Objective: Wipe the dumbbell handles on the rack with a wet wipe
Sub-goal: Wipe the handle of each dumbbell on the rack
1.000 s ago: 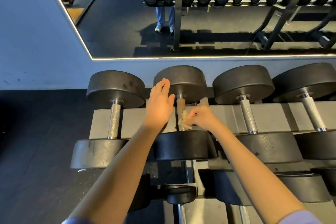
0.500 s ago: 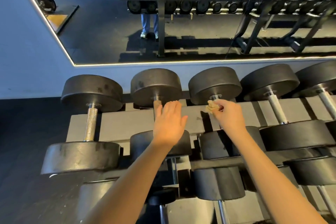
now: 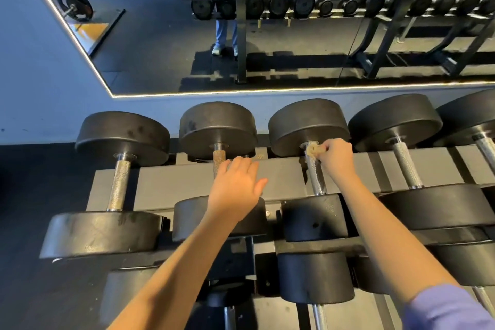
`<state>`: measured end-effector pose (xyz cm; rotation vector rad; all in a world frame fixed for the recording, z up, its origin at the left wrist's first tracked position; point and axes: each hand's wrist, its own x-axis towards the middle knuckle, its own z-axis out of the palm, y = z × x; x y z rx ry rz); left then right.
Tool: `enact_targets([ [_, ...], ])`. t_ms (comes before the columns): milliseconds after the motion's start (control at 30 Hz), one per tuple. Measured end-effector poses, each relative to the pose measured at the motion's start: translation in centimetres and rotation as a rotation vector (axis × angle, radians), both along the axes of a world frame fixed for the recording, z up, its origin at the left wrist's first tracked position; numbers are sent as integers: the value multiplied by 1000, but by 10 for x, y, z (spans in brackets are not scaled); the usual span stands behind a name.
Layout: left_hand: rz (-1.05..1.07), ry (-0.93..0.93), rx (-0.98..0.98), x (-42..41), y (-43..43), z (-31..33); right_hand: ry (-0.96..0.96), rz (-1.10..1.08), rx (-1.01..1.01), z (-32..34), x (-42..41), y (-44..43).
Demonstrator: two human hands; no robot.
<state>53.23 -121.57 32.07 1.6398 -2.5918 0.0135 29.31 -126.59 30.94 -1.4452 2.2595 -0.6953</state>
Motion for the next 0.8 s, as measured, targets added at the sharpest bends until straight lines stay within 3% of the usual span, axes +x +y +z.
enact_targets([
  [167,19,-10,13,0,0,1,-80,16,50,1,-8,-9],
  [467,43,9,-34,-1,-1,-5,45,248,531,-1,-30,30],
  [800,-1,104,-44,1,-1,-11,-69,24,10,1,-8,3],
])
